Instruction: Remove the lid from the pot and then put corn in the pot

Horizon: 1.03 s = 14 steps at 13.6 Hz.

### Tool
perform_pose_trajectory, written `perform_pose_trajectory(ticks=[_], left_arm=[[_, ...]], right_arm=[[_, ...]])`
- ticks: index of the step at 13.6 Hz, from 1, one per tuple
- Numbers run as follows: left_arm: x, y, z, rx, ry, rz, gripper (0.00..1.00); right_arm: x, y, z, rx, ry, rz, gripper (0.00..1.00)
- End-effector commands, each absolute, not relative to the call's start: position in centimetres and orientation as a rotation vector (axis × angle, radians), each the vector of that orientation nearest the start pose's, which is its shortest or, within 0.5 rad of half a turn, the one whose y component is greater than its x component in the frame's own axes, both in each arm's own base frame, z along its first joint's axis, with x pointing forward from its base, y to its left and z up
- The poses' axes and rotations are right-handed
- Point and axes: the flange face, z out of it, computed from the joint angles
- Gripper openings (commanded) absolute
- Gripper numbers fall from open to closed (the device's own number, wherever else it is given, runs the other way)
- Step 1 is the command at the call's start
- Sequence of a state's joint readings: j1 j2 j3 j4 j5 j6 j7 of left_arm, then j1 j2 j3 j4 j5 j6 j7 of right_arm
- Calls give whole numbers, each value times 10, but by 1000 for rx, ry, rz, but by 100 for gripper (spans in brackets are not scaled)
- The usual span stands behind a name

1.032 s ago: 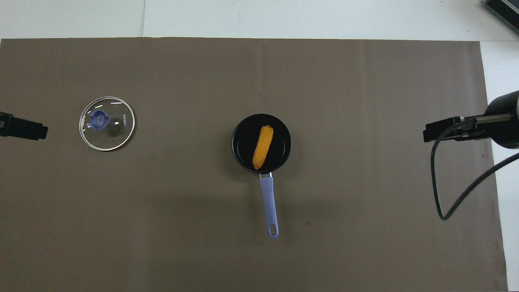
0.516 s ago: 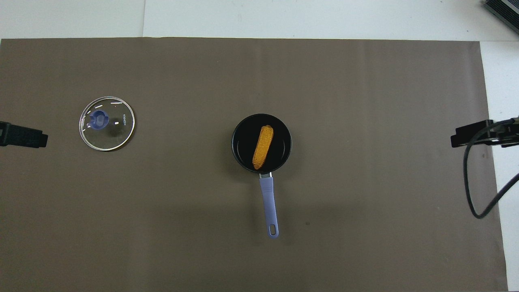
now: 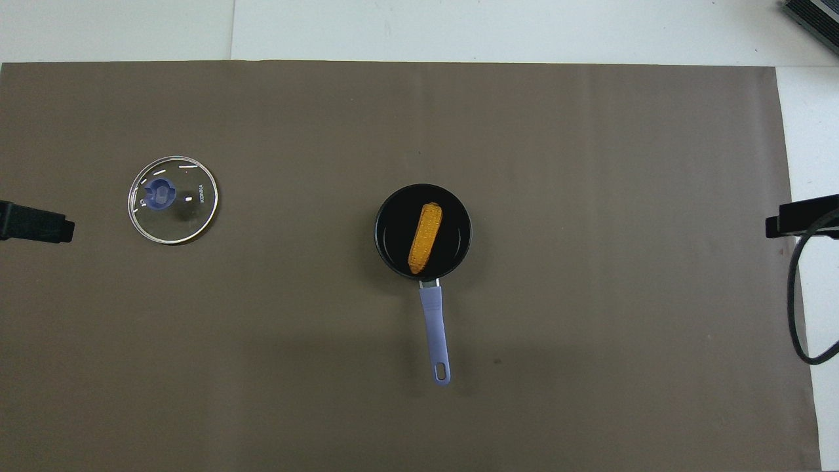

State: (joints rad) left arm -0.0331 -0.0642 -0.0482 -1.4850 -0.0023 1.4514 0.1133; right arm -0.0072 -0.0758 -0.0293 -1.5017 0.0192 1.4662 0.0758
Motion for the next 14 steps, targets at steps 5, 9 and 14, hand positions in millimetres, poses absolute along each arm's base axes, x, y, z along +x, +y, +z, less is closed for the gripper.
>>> perform_pose_trajectory(ticks=[5,9,14], left_arm=[[517,-38,694,-3116,273,-14,100],[516,-39,694,-3117,273,-12,100],[515,-43,696,-3117,285,-17,100]], right_arm=[[509,-28,693,-3108,235,-66,100],[514,-27,685,-3118,223,-43,100],[514,-25,684,-3111,221,-33,100]])
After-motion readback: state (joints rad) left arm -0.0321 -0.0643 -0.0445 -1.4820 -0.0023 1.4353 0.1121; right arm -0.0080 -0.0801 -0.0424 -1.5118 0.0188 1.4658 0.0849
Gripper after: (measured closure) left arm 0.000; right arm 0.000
